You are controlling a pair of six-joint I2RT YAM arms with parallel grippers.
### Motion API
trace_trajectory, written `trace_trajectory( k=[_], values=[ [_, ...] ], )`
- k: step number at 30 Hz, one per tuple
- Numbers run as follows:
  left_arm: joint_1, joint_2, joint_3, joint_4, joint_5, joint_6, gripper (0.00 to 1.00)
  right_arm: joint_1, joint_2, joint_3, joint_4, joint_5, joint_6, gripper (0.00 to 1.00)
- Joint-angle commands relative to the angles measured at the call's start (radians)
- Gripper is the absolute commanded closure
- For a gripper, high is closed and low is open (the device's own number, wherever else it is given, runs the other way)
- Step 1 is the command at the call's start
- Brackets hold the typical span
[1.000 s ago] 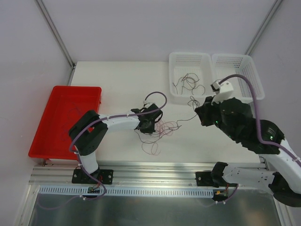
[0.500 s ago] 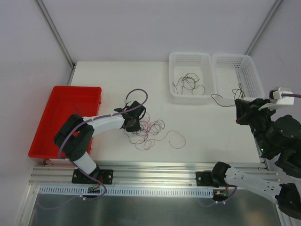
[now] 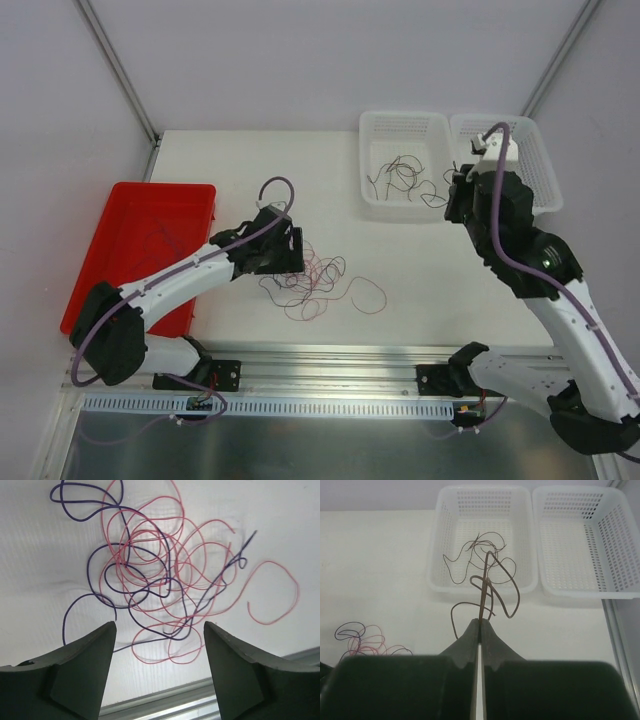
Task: Untangle the cables
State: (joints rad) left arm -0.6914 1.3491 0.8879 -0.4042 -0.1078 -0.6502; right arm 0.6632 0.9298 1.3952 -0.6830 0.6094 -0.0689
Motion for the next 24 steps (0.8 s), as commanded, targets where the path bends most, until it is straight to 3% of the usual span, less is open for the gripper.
trace_trajectory(
  k=[1, 2, 5, 9, 10, 14, 17, 20, 24],
  values=[
    [0.023, -0.083, 0.060, -0.071, 0.045, 0.061, 0.27, -0.131, 0.099, 0.019, 0.115, -0.224, -0.009, 0.99],
    [0.030, -0.109, 0.075, -0.082, 0.052, 0.072, 0.17, -0.205, 0.128, 0.027, 0.126, -0.300, 0.001, 0.99],
    [0.059, -0.155, 0.103, -0.120, 0.079, 0.121, 0.03, -0.327, 0.257, 0.071, 0.180, -0.442, 0.041, 0.99],
    [0.093, -0.206, 0.117, -0.160, 0.089, 0.190, 0.01, -0.408, 0.466, 0.191, 0.209, -0.508, 0.064, 0.96],
    [0.101, -0.215, 0.114, -0.165, 0.088, 0.198, 0.01, -0.422, 0.506, 0.244, 0.217, -0.523, 0.092, 0.92],
    [0.105, -0.266, 0.077, -0.176, 0.079, 0.208, 0.01, -0.467, 0.734, 0.396, 0.191, -0.602, 0.103, 0.43],
    [0.104, -0.274, 0.046, -0.176, 0.100, 0.204, 0.01, -0.468, 0.779, 0.438, 0.151, -0.646, 0.089, 0.25],
    [0.104, -0.269, 0.017, -0.174, 0.105, 0.192, 0.01, -0.462, 0.733, 0.378, 0.158, -0.698, 0.090, 0.18],
    [0.104, -0.261, -0.009, -0.170, 0.138, 0.175, 0.01, -0.436, 0.623, 0.178, 0.154, -0.760, 0.074, 0.17]
  ],
)
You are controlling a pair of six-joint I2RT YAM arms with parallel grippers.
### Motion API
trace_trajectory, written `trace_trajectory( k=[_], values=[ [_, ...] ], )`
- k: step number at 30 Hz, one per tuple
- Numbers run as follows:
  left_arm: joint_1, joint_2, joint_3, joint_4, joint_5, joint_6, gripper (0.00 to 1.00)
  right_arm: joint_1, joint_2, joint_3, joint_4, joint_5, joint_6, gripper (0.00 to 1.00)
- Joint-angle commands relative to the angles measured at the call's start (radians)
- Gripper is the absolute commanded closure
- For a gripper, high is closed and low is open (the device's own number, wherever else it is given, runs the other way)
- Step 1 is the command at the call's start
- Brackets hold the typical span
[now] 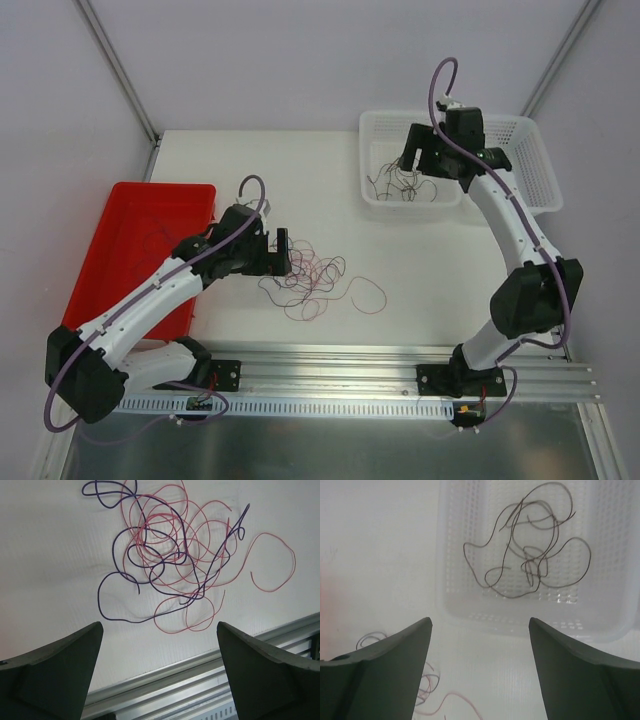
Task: Untangle the cables
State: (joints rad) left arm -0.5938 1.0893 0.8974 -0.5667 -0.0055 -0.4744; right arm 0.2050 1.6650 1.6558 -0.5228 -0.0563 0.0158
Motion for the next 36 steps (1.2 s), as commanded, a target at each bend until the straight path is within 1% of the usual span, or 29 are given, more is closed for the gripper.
trace_trajectory(
  k=[1, 2, 3, 6, 7, 8, 10, 11, 13, 16, 21, 25, 26, 28, 32, 33, 35, 36],
  values=[
    [0.006, -0.003, -0.023, -0.006, 0.036, -0.004, 0.01, 0.031, -0.158, -0.121, -0.016, -0.102, -0.011, 0.17],
    [0.006, -0.003, -0.032, -0.004, 0.038, -0.010, 0.01, 0.055, -0.178, -0.152, -0.028, -0.112, -0.025, 0.17],
    [0.008, -0.005, -0.038, -0.002, 0.039, -0.023, 0.01, 0.069, -0.200, -0.219, -0.051, -0.123, -0.046, 0.17],
    [0.006, 0.000, -0.063, 0.010, 0.036, -0.058, 0.01, 0.146, -0.272, -0.328, -0.069, -0.143, -0.048, 0.18],
    [0.005, 0.006, -0.071, 0.014, 0.035, -0.069, 0.01, 0.169, -0.286, -0.402, -0.068, -0.146, -0.045, 0.18],
    [0.005, 0.012, -0.084, 0.024, 0.035, -0.079, 0.01, 0.224, -0.312, -0.440, -0.063, -0.146, -0.042, 0.19],
    [0.003, 0.029, -0.097, 0.034, 0.039, -0.112, 0.01, 0.284, -0.329, -0.523, -0.049, -0.123, -0.027, 0.21],
    [0.000, 0.037, -0.104, 0.042, 0.039, -0.121, 0.01, 0.344, -0.339, -0.546, -0.042, -0.096, -0.020, 0.23],
    [-0.008, 0.055, -0.109, 0.062, 0.038, -0.142, 0.01, 0.420, -0.349, -0.609, 0.010, -0.073, 0.044, 0.24],
    [-0.035, 0.081, -0.112, 0.091, 0.027, -0.159, 0.02, 0.485, -0.350, -0.659, 0.108, -0.042, 0.081, 0.28],
    [-0.076, 0.113, -0.129, 0.134, 0.012, -0.225, 0.04, 0.513, -0.271, -0.682, 0.219, -0.027, 0.108, 0.32],
    [-0.103, 0.138, -0.150, 0.182, 0.010, -0.273, 0.07, 0.542, -0.229, -0.668, 0.231, -0.045, 0.119, 0.35],
    [-0.107, 0.142, -0.149, 0.185, -0.013, -0.283, 0.07, 0.548, -0.222, -0.669, 0.233, -0.046, 0.125, 0.36],
    [-0.116, 0.161, -0.149, 0.195, -0.017, -0.286, 0.09, 0.569, -0.212, -0.688, 0.239, -0.039, 0.162, 0.37],
    [-0.118, 0.201, -0.143, 0.218, -0.028, -0.288, 0.16, 0.609, -0.206, -0.749, 0.299, -0.014, 0.223, 0.40],
    [-0.118, 0.216, -0.141, 0.222, -0.031, -0.288, 0.20, 0.617, -0.206, -0.758, 0.311, -0.019, 0.251, 0.41],
    [-0.118, 0.231, -0.134, 0.229, -0.034, -0.285, 0.25, 0.640, -0.206, -0.777, 0.334, -0.019, 0.279, 0.43],
    [-0.120, 0.248, -0.129, 0.231, -0.043, -0.283, 0.29, 0.663, -0.205, -0.778, 0.339, -0.016, 0.298, 0.43]
  ],
)
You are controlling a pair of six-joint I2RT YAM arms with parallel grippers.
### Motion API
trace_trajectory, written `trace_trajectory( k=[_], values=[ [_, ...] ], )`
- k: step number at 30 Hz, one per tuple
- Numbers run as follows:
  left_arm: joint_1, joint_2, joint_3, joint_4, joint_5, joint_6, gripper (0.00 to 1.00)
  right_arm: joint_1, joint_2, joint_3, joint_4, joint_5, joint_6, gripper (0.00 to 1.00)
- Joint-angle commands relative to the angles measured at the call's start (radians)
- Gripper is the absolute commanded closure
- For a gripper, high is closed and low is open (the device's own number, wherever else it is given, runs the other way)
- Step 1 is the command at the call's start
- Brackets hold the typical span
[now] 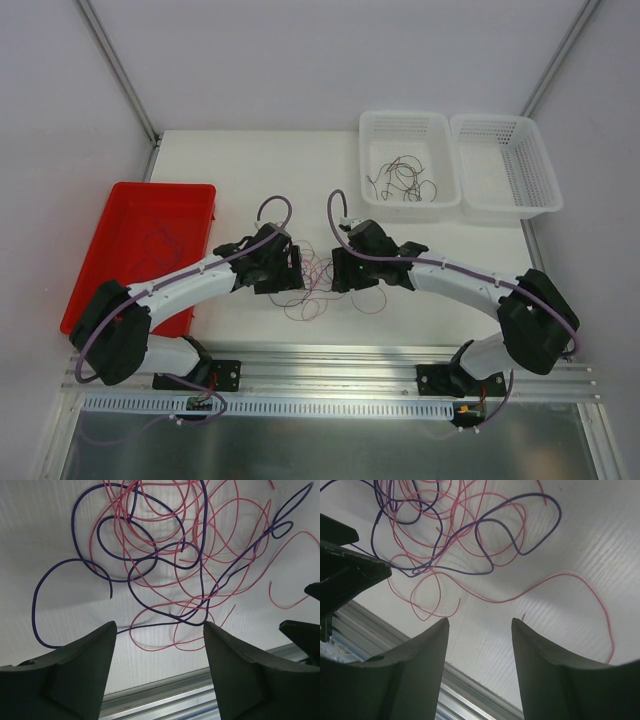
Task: Untangle the cables
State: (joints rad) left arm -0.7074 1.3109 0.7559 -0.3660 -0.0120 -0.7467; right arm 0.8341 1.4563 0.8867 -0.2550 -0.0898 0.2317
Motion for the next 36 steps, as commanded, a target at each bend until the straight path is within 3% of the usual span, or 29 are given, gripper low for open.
trace_trajectory(
  k=[1, 6, 7, 10, 15, 24, 36],
  values=[
    [-0.004, 0.031, 0.014, 0.032, -0.040, -0.011, 0.32, 0.046, 0.004, -0.012, 0.071, 0.042, 0.119, 0.44],
    [-0.006, 0.071, 0.029, 0.041, -0.043, -0.013, 0.50, 0.124, 0.009, -0.035, 0.102, 0.131, 0.254, 0.46],
    [-0.004, 0.071, 0.031, 0.042, -0.043, -0.014, 0.59, 0.134, 0.013, -0.037, 0.103, 0.159, 0.296, 0.46],
    [-0.004, 0.076, 0.026, 0.045, -0.042, -0.016, 0.72, 0.169, 0.044, -0.031, 0.097, 0.200, 0.342, 0.45],
    [-0.006, 0.074, 0.016, 0.053, -0.034, -0.025, 0.89, 0.238, 0.117, 0.029, 0.059, 0.237, 0.399, 0.44],
    [-0.006, 0.067, -0.004, 0.071, -0.017, -0.040, 0.96, 0.267, 0.188, 0.031, 0.151, 0.257, 0.459, 0.44],
    [-0.006, 0.054, -0.016, 0.091, 0.000, -0.054, 0.98, 0.284, 0.180, 0.018, 0.215, 0.289, 0.472, 0.46]
  ],
)
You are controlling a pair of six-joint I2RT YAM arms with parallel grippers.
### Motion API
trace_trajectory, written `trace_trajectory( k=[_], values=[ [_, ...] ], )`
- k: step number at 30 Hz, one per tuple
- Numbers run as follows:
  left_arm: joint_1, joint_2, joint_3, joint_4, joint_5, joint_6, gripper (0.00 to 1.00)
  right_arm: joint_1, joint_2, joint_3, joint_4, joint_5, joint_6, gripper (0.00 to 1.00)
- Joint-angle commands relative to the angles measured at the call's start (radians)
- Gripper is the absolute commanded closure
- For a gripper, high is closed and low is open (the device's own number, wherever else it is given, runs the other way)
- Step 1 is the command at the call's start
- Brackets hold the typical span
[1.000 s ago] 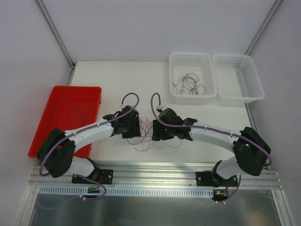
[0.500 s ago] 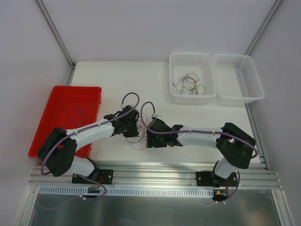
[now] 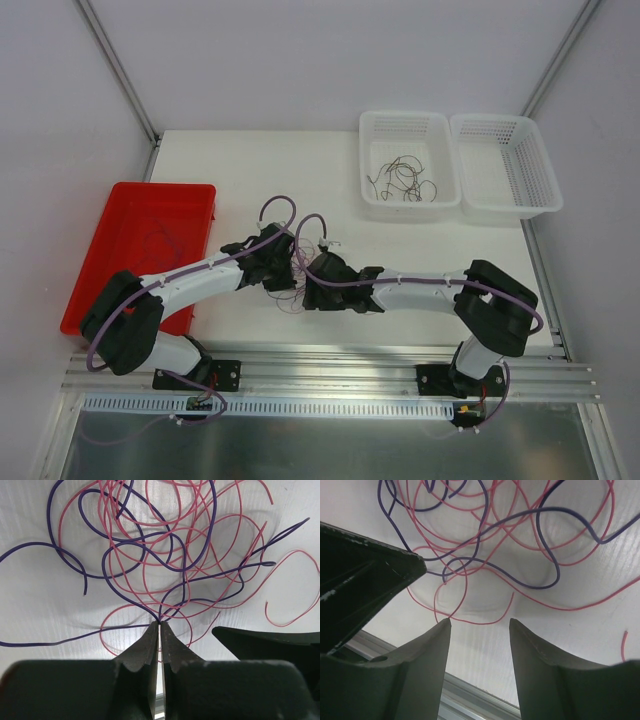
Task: Untangle the cables
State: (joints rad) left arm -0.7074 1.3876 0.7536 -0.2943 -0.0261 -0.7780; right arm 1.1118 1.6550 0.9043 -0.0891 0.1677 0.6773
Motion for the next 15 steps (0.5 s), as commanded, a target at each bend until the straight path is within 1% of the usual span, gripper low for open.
trace_trajectory(
  k=[1, 3, 5, 11, 15],
  values=[
    [-0.006, -0.021, -0.014, 0.021, 0.014, -0.023, 0.98, 0.006, -0.017, -0.004, 0.066, 0.029, 0.030, 0.47],
    [-0.006, -0.018, -0.016, 0.023, 0.015, -0.024, 0.98, 0.005, -0.014, -0.001, 0.075, 0.026, 0.033, 0.48],
    [-0.006, -0.019, -0.016, 0.024, 0.021, -0.026, 0.99, 0.006, 0.003, 0.013, 0.048, 0.030, 0.033, 0.49],
    [-0.006, -0.027, -0.016, 0.026, 0.023, -0.027, 0.99, 0.006, 0.023, 0.018, 0.008, 0.084, 0.064, 0.55],
    [-0.006, -0.030, -0.016, 0.027, 0.025, -0.029, 1.00, 0.005, 0.034, 0.025, -0.015, 0.099, 0.073, 0.56]
  ],
)
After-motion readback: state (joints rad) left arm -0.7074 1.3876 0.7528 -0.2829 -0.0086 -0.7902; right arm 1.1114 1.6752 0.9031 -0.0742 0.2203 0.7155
